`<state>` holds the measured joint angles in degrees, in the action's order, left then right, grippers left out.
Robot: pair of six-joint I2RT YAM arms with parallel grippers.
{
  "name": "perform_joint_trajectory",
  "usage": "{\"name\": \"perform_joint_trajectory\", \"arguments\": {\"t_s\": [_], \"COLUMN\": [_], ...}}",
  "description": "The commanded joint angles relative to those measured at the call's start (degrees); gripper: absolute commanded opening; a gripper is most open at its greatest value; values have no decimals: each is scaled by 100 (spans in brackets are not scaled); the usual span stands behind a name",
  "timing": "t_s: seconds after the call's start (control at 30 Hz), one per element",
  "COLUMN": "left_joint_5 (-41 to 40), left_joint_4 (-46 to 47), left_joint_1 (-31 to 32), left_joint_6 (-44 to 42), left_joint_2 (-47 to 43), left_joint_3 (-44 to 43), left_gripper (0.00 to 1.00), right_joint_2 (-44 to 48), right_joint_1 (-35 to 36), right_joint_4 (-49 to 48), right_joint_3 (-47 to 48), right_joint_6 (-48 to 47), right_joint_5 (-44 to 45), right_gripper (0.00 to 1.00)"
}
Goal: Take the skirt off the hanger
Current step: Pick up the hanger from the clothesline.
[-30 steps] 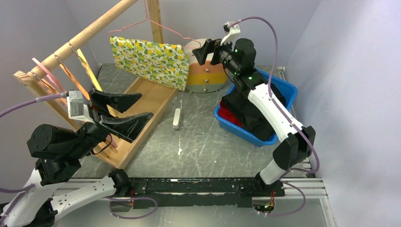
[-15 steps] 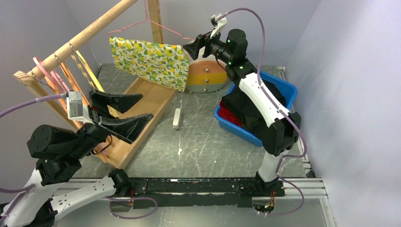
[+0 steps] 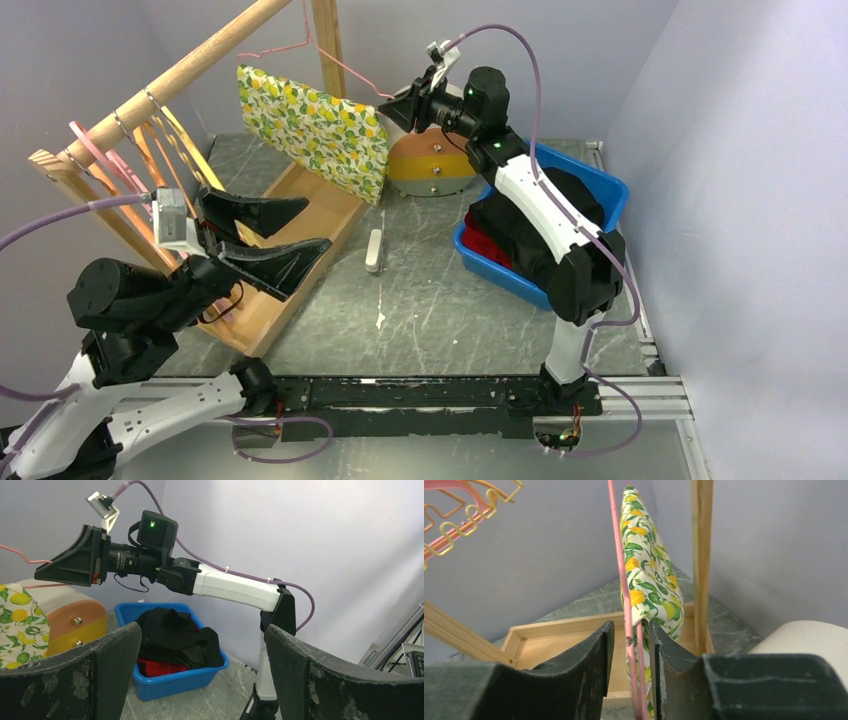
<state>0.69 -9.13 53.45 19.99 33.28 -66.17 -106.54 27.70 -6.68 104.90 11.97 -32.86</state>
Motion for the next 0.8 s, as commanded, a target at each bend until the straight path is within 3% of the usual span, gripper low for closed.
{"name": "perform_joint_trajectory", "arguments": {"t_s": [0.0,0.27,0.5,0.77], "left_joint_5": [144,180,125,104], "left_joint_4": [155,148,112,44], "left_joint_1": [3,0,-1,-1], "left_joint_6": [6,40,14,14], "left_joint_2": [136,272,299,324], "left_joint_3": [-174,-255,-325,-397], "left_gripper": [97,97,97,97], "right_joint_2": [-120,-358,-321,-124], "right_joint_1": [22,412,825,1046], "right_joint_4": [-237,80,263,-358], "right_joint_3": [105,486,522,653], "right_joint_6": [241,105,-87,456], "right_joint_5": [-78,12,423,544], "right_gripper": [34,34,16,0]}}
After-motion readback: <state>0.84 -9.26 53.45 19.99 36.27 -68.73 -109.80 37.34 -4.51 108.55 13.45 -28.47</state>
